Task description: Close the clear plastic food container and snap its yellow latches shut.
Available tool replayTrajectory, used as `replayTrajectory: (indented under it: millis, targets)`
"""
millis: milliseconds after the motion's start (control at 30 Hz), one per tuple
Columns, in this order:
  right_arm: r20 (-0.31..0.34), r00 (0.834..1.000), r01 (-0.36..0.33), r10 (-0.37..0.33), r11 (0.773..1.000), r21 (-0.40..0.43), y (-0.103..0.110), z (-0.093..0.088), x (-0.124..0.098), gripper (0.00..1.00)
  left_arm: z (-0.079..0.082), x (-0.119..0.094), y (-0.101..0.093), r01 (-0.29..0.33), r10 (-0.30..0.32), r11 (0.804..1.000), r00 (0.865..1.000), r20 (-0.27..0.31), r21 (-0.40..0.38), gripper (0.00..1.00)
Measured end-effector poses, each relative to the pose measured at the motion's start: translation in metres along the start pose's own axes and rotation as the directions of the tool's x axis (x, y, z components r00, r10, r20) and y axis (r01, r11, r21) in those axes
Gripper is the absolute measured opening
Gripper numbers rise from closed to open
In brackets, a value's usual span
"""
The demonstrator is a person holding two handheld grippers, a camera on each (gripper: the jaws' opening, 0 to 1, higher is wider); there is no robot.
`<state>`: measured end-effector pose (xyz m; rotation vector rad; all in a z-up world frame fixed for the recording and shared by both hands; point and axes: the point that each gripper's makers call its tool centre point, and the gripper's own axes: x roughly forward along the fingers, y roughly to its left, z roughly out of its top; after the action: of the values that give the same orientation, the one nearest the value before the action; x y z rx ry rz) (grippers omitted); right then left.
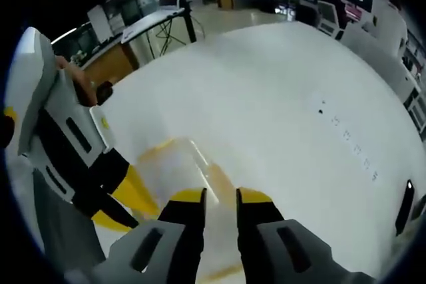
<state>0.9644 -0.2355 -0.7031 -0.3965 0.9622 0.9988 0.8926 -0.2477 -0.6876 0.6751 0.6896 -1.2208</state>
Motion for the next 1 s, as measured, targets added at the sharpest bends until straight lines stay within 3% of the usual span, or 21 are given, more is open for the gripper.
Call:
replayTrajectory:
  millis: [100, 200, 267, 367, 533, 633, 1000]
  targets:
    - [-0.001, 1.000, -0.001, 0.001, 1.000, 0.000, 0.004, -0.001, 0.000, 0.14, 0.003, 0.001, -0.005, 0.017, -0.017, 1.000, 1.000, 0.009, -0.003, 0.18]
    - [-0.005, 1.000, -0.008, 0.008, 1.000, -0.002, 0.006, -0.001, 0.001, 0.14, -0.006, 0.005, -0.013, 0.035, -0.033, 0.998, 0.999, -0.033, 0.059, 0.26]
    - [-0.006, 1.000, -0.008, 0.008, 1.000, -0.003, 0.004, 0.000, 0.002, 0.14, -0.006, 0.005, -0.016, 0.036, -0.035, 0.998, 0.999, -0.027, 0.060, 0.26]
    - [-0.008, 1.000, -0.011, 0.011, 1.000, -0.003, 0.003, -0.001, 0.004, 0.14, 0.002, 0.002, -0.012, 0.034, -0.034, 0.999, 0.999, 0.028, 0.008, 0.23]
    - [-0.009, 1.000, -0.011, 0.011, 1.000, 0.000, 0.002, -0.001, 0.004, 0.13, 0.011, -0.003, 0.006, -0.014, 0.017, 0.999, 0.997, 0.075, -0.038, 0.12]
    - [-0.011, 1.000, -0.012, 0.012, 1.000, -0.001, 0.001, -0.001, 0.005, 0.13, 0.006, 0.000, 0.011, -0.050, 0.049, 0.999, 0.998, 0.045, 0.018, 0.09]
    - [-0.016, 1.000, -0.018, 0.017, 1.000, -0.004, 0.007, -0.003, 0.004, 0.12, -0.003, 0.008, -0.019, 0.024, -0.023, 0.989, 1.000, -0.007, 0.143, 0.23]
